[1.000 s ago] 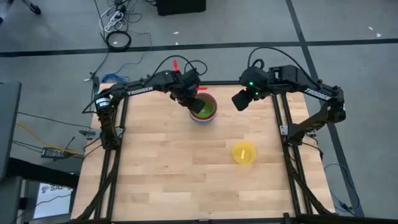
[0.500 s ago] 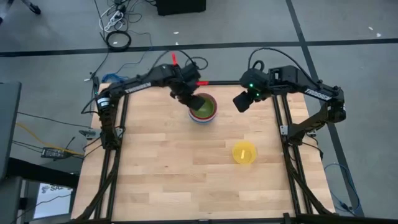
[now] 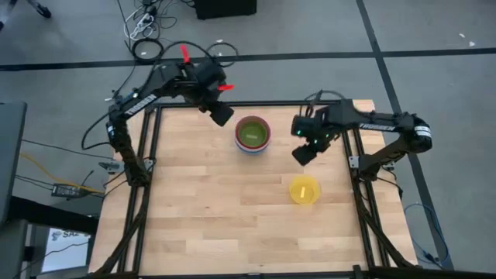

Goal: Nest bowls inside each other
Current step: Stack the yellow bowl on top of the green bowl

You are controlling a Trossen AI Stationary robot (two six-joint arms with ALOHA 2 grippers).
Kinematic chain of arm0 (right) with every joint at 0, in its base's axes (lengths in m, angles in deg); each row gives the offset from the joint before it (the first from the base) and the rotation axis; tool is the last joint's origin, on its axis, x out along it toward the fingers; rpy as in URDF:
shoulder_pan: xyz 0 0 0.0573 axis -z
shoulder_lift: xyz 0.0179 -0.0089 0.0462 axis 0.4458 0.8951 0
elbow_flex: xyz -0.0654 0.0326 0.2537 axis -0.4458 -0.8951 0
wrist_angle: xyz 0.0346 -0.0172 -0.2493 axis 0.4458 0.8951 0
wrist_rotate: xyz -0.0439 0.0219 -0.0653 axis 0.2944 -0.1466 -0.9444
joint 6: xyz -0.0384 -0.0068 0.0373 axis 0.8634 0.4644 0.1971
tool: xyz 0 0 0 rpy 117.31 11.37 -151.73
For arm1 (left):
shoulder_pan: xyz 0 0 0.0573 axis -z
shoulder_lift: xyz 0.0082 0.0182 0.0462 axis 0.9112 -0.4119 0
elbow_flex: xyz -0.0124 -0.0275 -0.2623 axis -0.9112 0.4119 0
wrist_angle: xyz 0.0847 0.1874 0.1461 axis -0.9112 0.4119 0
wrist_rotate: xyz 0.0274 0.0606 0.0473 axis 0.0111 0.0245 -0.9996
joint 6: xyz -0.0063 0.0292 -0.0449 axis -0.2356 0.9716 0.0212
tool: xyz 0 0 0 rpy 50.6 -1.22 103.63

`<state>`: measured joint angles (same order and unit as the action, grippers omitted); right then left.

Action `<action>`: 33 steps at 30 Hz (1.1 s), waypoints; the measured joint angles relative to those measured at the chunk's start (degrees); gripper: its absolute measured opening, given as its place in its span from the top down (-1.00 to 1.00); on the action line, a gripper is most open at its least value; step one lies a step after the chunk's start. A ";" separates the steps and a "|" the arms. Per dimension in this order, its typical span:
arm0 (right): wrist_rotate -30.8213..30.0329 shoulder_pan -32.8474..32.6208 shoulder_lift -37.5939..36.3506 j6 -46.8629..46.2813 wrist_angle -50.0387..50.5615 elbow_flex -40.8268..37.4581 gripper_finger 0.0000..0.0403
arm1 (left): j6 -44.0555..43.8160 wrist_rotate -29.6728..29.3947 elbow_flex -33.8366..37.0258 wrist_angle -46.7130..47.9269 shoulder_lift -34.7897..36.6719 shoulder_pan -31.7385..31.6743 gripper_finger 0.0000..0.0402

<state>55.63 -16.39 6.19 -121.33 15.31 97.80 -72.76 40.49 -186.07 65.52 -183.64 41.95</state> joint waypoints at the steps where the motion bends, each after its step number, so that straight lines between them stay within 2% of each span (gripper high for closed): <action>1: 0.58 -0.58 -0.02 0.00 -1.91 -2.34 0.30 | -0.14 -0.73 -0.02 0.12 0.68 0.00 0.32; 9: 3.24 -6.24 -0.05 -0.57 -13.26 -15.62 0.29 | -0.26 -7.39 -0.04 3.24 2.44 0.11 0.32; 17: 3.78 -10.45 -0.03 -2.43 -20.23 -24.88 0.29 | -1.37 -7.44 0.76 4.24 2.30 0.26 0.32; 27: 5.78 -11.16 -0.03 -5.37 -33.64 -35.57 0.31 | -2.07 -7.46 0.76 4.06 2.35 0.26 0.32; 30: 6.80 -11.10 -0.03 -6.25 -35.11 -36.94 0.41 | -2.97 -7.46 0.76 4.06 2.33 0.26 0.32; 33: 7.70 -11.05 -0.03 -4.69 -34.62 -36.37 0.71 | -3.11 -7.47 0.76 4.06 2.33 0.26 0.32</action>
<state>63.33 -27.45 6.16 -126.02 -19.31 61.43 -75.88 33.02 -185.31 69.59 -181.31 42.21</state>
